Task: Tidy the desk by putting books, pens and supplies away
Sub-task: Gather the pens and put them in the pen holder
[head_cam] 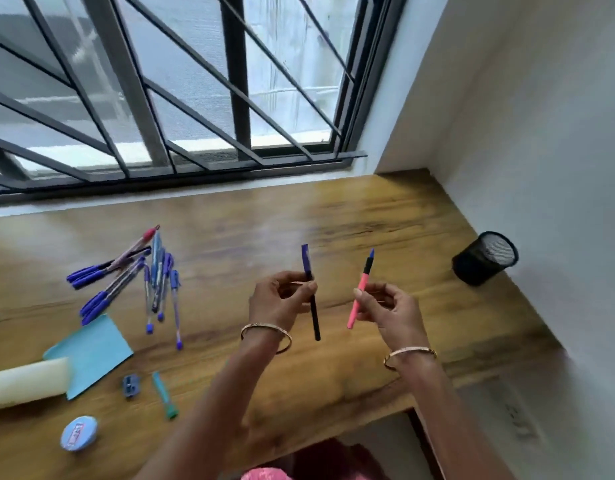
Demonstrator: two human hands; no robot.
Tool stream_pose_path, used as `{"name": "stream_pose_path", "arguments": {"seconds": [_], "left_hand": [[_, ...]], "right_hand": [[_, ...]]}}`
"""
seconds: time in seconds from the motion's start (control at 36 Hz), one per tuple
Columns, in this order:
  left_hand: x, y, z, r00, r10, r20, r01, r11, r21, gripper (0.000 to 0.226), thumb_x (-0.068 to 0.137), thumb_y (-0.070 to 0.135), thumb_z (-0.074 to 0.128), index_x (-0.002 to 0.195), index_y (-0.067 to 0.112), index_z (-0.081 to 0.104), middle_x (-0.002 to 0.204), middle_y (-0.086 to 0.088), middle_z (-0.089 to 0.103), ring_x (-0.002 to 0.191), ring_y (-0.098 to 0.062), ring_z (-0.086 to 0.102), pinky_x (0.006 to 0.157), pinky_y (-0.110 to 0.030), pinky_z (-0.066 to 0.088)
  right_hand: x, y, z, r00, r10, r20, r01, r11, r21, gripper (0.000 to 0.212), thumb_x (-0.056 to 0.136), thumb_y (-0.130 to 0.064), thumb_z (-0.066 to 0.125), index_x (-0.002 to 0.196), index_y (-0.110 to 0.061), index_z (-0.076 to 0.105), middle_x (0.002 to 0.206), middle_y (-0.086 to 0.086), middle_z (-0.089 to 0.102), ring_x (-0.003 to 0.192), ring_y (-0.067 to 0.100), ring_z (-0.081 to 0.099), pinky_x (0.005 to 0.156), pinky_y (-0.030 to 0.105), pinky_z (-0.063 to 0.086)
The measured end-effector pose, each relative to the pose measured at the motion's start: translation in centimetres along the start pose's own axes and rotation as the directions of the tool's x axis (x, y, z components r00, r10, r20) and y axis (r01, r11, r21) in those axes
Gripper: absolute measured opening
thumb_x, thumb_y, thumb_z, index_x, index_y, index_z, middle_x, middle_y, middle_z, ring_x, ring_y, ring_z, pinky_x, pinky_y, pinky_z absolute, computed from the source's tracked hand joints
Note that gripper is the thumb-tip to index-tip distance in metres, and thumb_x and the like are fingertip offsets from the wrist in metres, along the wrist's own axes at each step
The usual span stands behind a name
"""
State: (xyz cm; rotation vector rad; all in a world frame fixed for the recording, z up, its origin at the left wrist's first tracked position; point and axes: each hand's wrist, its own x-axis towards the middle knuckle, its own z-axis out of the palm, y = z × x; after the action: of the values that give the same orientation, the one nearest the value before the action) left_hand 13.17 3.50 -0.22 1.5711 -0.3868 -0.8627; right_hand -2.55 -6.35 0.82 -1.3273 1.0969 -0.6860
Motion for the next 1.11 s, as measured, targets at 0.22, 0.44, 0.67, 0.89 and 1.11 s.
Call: {"name": "stream_pose_path", "arguments": {"seconds": [0.22, 0.44, 0.67, 0.89, 1.11], "left_hand": [[2.0, 2.3, 10.3, 0.98, 0.072, 0.185, -0.083, 0.995, 0.056, 0.012, 0.079, 0.008, 0.077, 0.089, 0.006, 0.072, 0.078, -0.013, 0.074, 0.074, -0.023, 0.073, 0.071, -0.034, 0.06], [4.4, 4.9, 21.8, 0.951, 0.203, 0.232, -0.214, 0.977, 0.023, 0.017, 0.081, 0.01, 0.075, 0.096, 0.006, 0.07, 0.084, -0.008, 0.073, 0.079, -0.015, 0.073, 0.069, -0.025, 0.06], [8.0, 5.0, 31.7, 0.912, 0.349, 0.216, -0.377, 0.92, 0.105, 0.014, 0.084, 0.018, 0.073, 0.096, 0.013, 0.07, 0.087, 0.002, 0.074, 0.082, -0.01, 0.072, 0.075, -0.036, 0.061], [9.7, 3.6, 35.7, 0.916, 0.269, 0.297, -0.356, 0.887, 0.294, 0.013, 0.09, 0.023, 0.063, 0.103, 0.021, 0.063, 0.1, 0.007, 0.07, 0.098, -0.007, 0.065, 0.089, -0.037, 0.056], [8.8, 3.0, 33.2, 0.946, 0.253, 0.205, -0.316, 0.86, 0.401, 0.019, 0.094, 0.011, 0.056, 0.112, 0.013, 0.063, 0.106, 0.005, 0.069, 0.102, -0.01, 0.064, 0.089, -0.026, 0.053]], "right_hand": [[2.9, -1.6, -9.5, 0.963, -0.131, -0.235, 0.107, 0.988, -0.111, 0.018, 0.083, -0.03, 0.073, 0.09, -0.014, 0.069, 0.078, 0.005, 0.074, 0.068, 0.019, 0.073, 0.065, 0.031, 0.06], [9.2, -4.3, -20.5, 0.747, -0.472, -0.468, 0.249, 0.851, -0.462, 0.017, 0.082, -0.025, 0.075, 0.091, -0.014, 0.065, 0.076, -0.011, 0.067, 0.067, -0.013, 0.063, 0.066, 0.003, 0.046], [16.5, -3.9, -26.1, 0.805, -0.443, -0.395, 0.207, 0.833, -0.513, 0.012, 0.089, -0.023, 0.067, 0.091, -0.011, 0.068, 0.082, -0.006, 0.068, 0.078, 0.007, 0.065, 0.061, -0.004, 0.038], [20.5, -1.6, -27.0, 0.947, -0.225, -0.229, 0.074, 0.847, -0.527, 0.02, 0.094, -0.031, 0.058, 0.101, -0.013, 0.063, 0.09, -0.002, 0.07, 0.081, 0.012, 0.067, 0.067, 0.025, 0.056], [19.1, -1.5, -24.4, 0.973, -0.192, -0.125, 0.102, 0.85, -0.517, 0.011, 0.092, -0.03, 0.062, 0.098, -0.021, 0.059, 0.076, -0.01, 0.066, 0.067, 0.001, 0.065, 0.054, 0.008, 0.049]]}}
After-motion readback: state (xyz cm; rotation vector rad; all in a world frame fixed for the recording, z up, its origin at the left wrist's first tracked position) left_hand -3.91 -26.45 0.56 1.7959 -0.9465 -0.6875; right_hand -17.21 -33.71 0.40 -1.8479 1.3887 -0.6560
